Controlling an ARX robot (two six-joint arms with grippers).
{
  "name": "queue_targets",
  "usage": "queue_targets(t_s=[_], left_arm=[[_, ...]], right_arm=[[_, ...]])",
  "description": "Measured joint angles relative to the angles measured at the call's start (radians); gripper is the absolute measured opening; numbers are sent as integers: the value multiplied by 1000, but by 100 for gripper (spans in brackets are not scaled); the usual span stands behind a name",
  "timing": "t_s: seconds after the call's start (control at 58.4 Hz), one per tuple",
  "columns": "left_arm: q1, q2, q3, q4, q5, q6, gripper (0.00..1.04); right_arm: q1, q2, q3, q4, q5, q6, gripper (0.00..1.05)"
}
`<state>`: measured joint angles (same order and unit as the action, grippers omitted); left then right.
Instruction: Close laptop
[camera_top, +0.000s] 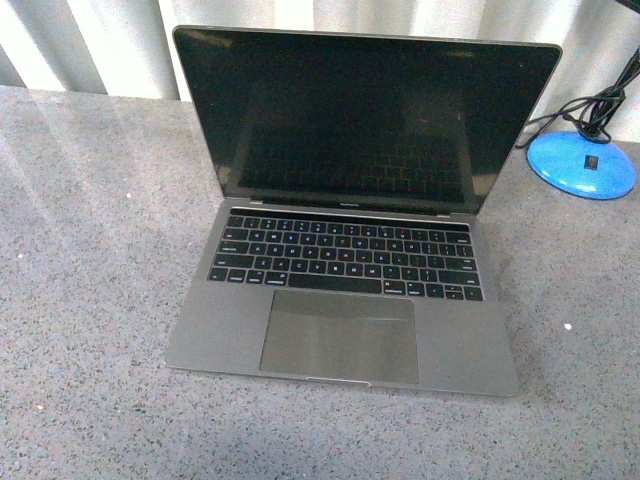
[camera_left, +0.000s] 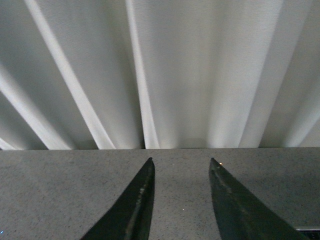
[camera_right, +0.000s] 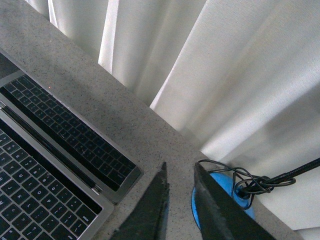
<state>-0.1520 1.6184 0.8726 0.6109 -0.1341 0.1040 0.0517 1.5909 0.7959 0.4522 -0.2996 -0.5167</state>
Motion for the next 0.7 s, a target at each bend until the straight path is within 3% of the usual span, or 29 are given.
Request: queue_targets(t_s=[0.086, 0.154, 0.702], left_arm=[[-11, 16, 31, -24, 27, 5, 16], [-20, 32, 51, -40, 41, 10, 3], [-58, 217, 235, -109, 116, 52, 4]], right_arm=[[3, 13, 25, -18, -2, -31, 0], [7, 25, 42, -28, -2, -46, 1], [23, 143, 188, -84, -2, -120, 1]])
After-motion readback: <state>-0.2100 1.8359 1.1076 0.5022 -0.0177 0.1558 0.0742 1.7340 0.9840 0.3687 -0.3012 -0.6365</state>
